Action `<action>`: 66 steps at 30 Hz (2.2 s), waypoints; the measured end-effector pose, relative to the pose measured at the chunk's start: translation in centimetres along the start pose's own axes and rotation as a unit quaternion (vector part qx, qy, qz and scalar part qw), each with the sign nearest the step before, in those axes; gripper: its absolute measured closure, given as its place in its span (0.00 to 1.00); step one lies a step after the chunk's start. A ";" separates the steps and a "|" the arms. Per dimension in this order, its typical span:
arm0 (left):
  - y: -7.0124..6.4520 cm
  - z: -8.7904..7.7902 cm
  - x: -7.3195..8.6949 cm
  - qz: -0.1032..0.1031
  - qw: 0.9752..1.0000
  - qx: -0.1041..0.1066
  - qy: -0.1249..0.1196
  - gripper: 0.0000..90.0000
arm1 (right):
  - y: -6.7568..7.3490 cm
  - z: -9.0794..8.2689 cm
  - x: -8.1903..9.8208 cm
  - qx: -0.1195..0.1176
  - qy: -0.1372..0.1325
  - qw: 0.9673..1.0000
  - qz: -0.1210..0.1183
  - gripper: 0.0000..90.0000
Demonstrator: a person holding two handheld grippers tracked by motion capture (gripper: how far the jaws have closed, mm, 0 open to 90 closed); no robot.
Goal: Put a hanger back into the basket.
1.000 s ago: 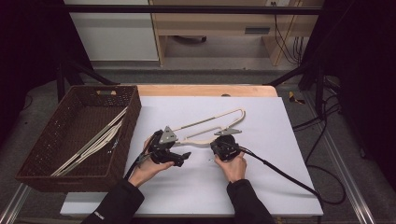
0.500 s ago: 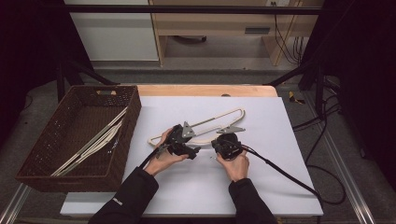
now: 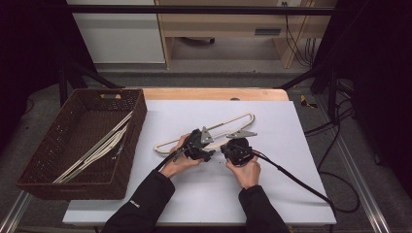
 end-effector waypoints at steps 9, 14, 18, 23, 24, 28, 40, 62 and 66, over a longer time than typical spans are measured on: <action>-0.4 0.2 -0.4 0.014 1.000 0.007 0.001 0.70 | 0.0 -0.7 -0.4 -0.003 -0.005 1.000 -0.003 0.99; -0.6 0.2 -0.6 0.028 1.000 0.004 0.002 0.73 | 0.0 -0.7 -0.3 0.001 -0.004 1.000 -0.008 0.99; -0.6 -0.2 -0.8 0.040 0.999 0.002 0.001 0.76 | 0.0 -1.1 -0.5 -0.006 -0.008 1.000 -0.008 0.98; -0.4 -0.8 -0.9 0.042 0.999 0.001 -0.004 0.78 | 0.2 -3.5 -1.9 -0.036 -0.043 0.998 0.000 0.81; -0.4 -0.9 -0.9 0.042 0.999 -0.001 -0.004 0.78 | 0.1 -4.3 -2.3 -0.038 -0.058 0.998 -0.006 0.78; -0.1 -1.5 -1.1 0.040 0.999 -0.006 -0.008 0.80 | -0.7 -7.1 -3.4 -0.042 -0.108 0.993 -0.025 0.62; 2.0 -4.2 -1.3 0.020 0.999 -0.031 -0.016 0.88 | -5.9 -9.4 0.0 -0.050 -0.129 0.990 -0.003 0.27; 5.1 -9.2 -1.0 -0.069 0.994 -0.062 -0.060 0.95 | -7.6 -11.3 1.3 -0.052 -0.153 0.987 -0.013 0.08; 5.0 -11.2 -1.5 -0.082 0.991 -0.059 -0.085 0.95 | -7.7 -11.9 1.1 -0.050 -0.163 0.985 -0.006 0.07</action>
Point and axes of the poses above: each handheld gripper's, and its own axes: z roughly forward along the jaws, x roughly out of its underside, y roughly to its left, the point moved 8 cm from there along z, roughly forward along the jaws, and after that the axes turned 8 degrees about z, right-handed, at the moved point
